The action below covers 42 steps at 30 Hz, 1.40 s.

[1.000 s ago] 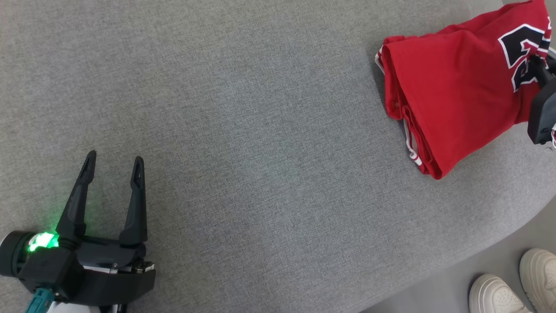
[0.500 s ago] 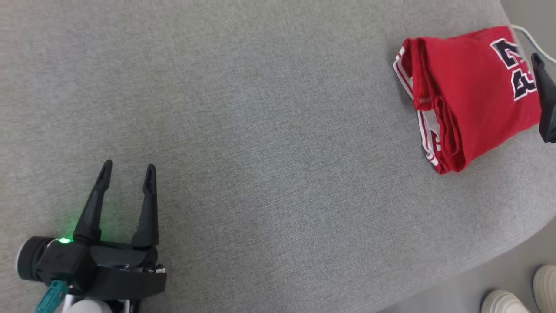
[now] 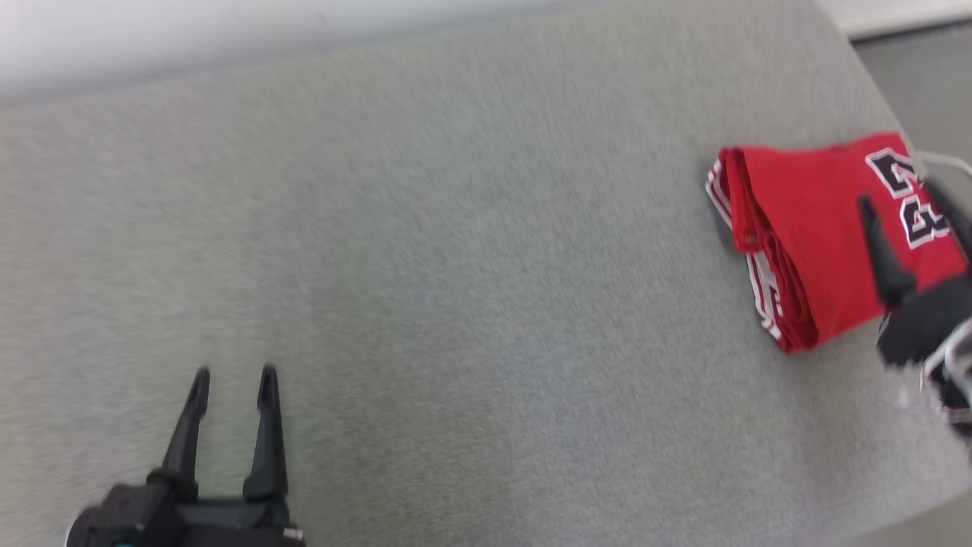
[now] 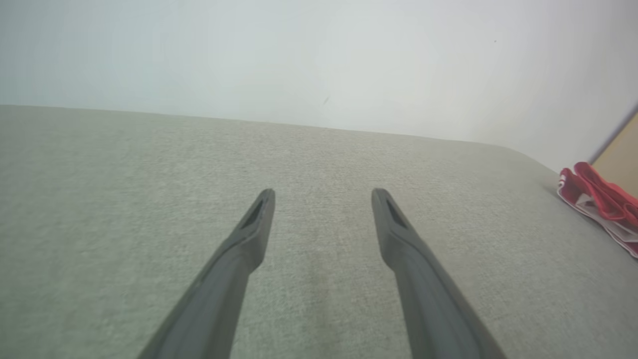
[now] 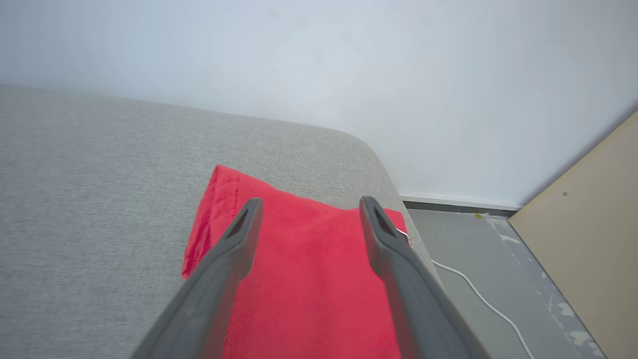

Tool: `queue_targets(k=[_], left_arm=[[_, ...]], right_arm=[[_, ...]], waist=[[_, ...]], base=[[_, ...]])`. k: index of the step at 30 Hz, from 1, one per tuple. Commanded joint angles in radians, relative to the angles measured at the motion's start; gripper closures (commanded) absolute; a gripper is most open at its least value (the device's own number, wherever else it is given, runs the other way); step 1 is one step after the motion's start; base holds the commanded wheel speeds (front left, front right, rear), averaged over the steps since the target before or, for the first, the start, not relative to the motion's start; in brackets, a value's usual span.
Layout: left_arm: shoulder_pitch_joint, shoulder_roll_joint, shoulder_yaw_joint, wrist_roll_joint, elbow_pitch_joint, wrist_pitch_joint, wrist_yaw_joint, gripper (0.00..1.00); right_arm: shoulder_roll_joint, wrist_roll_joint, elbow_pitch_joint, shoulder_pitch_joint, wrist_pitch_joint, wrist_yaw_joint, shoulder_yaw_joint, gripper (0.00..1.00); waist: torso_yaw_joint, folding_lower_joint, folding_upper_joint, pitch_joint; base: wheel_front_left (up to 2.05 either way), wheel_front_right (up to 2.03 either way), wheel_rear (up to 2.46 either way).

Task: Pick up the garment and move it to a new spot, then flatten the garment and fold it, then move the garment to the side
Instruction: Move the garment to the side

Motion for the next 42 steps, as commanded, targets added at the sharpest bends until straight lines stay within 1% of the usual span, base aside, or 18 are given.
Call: queue_targets(k=[1, 4, 7, 13, 16, 21, 22, 26, 31, 42], left_arm=[[0.030, -0.006, 0.009, 0.000, 0.005, -0.002, -0.003, 0.00], [0.066, -0.014, 0.021, 0.006, 0.021, -0.002, -0.003, 0.00], [0.093, -0.019, 0.035, 0.009, 0.031, -0.002, -0.004, 0.00], [0.130, -0.027, 0.048, 0.005, 0.066, -0.002, -0.006, 0.00], [0.134, -0.029, 0.051, -0.002, 0.085, -0.002, -0.007, 0.00], [0.146, -0.032, 0.044, -0.005, 0.123, -0.002, -0.006, 0.00], [0.146, -0.032, 0.044, -0.005, 0.123, -0.002, -0.006, 0.00], [0.154, -0.031, 0.039, -0.007, 0.150, -0.002, -0.005, 0.00], [0.167, -0.032, 0.045, -0.014, 0.156, -0.002, -0.006, 0.00], [0.169, -0.033, 0.047, -0.026, 0.156, -0.002, -0.006, 0.00]], right_arm=[[0.007, 0.012, -0.031, 0.049, -0.017, -0.003, -0.018, 0.00], [0.042, 0.011, -0.127, 0.181, -0.041, -0.003, -0.066, 0.00], [0.091, -0.005, -0.231, 0.300, -0.056, -0.003, -0.105, 0.00], [0.220, -0.051, -0.393, 0.504, -0.057, -0.003, -0.150, 0.00], [0.275, -0.063, -0.425, 0.564, -0.056, -0.003, -0.168, 0.00], [0.335, -0.072, -0.430, 0.639, -0.067, -0.003, -0.197, 0.00], [0.335, -0.072, -0.430, 0.639, -0.067, -0.003, -0.197, 0.00], [0.370, -0.079, -0.423, 0.690, -0.071, -0.003, -0.219, 0.00], [0.389, -0.096, -0.428, 0.709, -0.055, -0.003, -0.209, 0.00], [0.373, -0.105, -0.446, 0.711, -0.053, -0.003, -0.192, 0.00]], waist=[[0.102, 0.0002, 0.0000, -0.143], [0.137, 0.0002, 0.0000, -0.205], [0.165, 0.0002, 0.0000, -0.244], [0.214, 0.0002, 0.0000, -0.298], [0.231, 0.0002, 0.0000, -0.308], [0.263, 0.0002, 0.0000, -0.334], [0.263, 0.0002, 0.0000, -0.334], [0.289, 0.0002, 0.0000, -0.358], [0.294, 0.0002, 0.0000, -0.368], [0.290, 0.0002, 0.0000, -0.366]], base=[[0.00, 0.00, 0.00], [0.00, 0.00, 0.00], [0.00, 0.00, 0.00], [0.00, 0.00, 0.00], [0.00, 0.00, 0.00], [0.00, 0.00, 0.00], [0.00, 0.00, 0.00], [0.00, 0.00, 0.00], [0.00, 0.00, 0.00], [0.00, 0.00, 0.00]])
